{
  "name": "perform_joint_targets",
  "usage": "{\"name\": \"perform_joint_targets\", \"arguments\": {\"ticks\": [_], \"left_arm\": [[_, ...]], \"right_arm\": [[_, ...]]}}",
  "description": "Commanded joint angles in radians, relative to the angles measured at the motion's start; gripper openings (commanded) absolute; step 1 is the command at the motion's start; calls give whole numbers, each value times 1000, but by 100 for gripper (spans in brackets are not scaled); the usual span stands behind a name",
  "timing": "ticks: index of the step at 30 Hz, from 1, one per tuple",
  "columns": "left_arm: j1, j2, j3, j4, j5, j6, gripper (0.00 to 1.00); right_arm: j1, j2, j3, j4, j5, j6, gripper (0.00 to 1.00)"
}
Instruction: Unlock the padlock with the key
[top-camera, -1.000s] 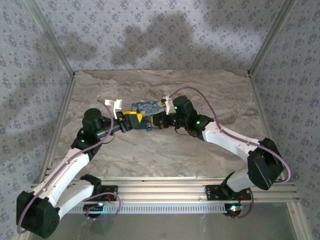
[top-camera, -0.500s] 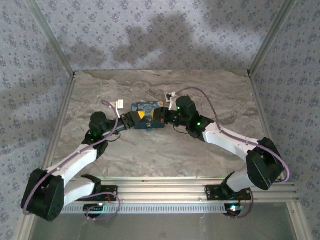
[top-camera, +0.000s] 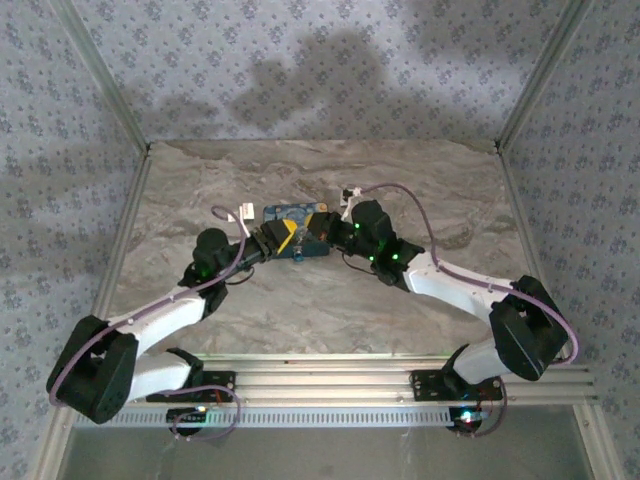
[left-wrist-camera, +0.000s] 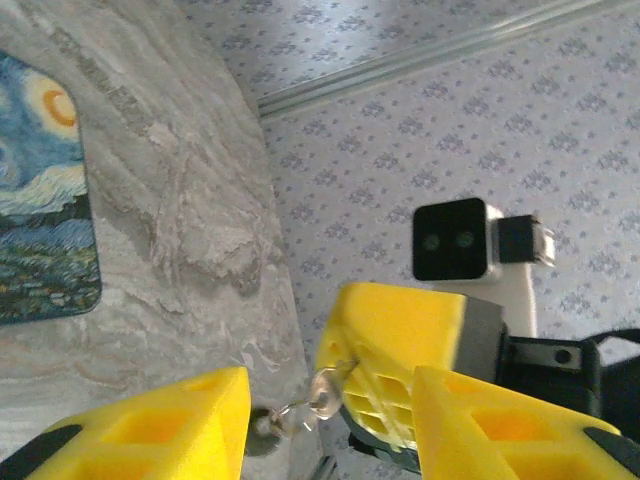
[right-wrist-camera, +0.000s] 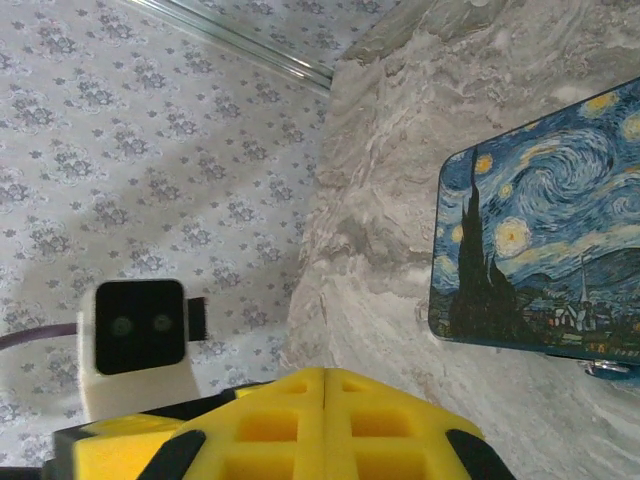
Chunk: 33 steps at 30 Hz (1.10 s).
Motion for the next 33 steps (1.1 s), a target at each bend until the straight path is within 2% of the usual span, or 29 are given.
{"name": "perform_joint_targets", "arguments": {"ticks": [1, 8, 14, 22, 31, 33], "left_arm": [[-17, 5, -4, 38, -55, -63, 46], [-22, 59, -4, 146, -24, -121, 44], [-28, 129, 1, 281, 1, -168, 35], [-33, 151, 12, 317, 29, -174, 34], [-32, 160, 25, 329, 65, -157, 11], [-33, 159, 25, 325, 75, -147, 3]], "right_arm": [[9, -21, -13, 53, 53, 25, 0], [21, -11, -10, 76, 40, 22, 0], [25, -1, -7, 94, 21, 27, 0], [22, 4, -7, 96, 11, 26, 0], [6, 20, -7, 115, -27, 45, 0], [0, 22, -2, 110, -44, 42, 0]]}}
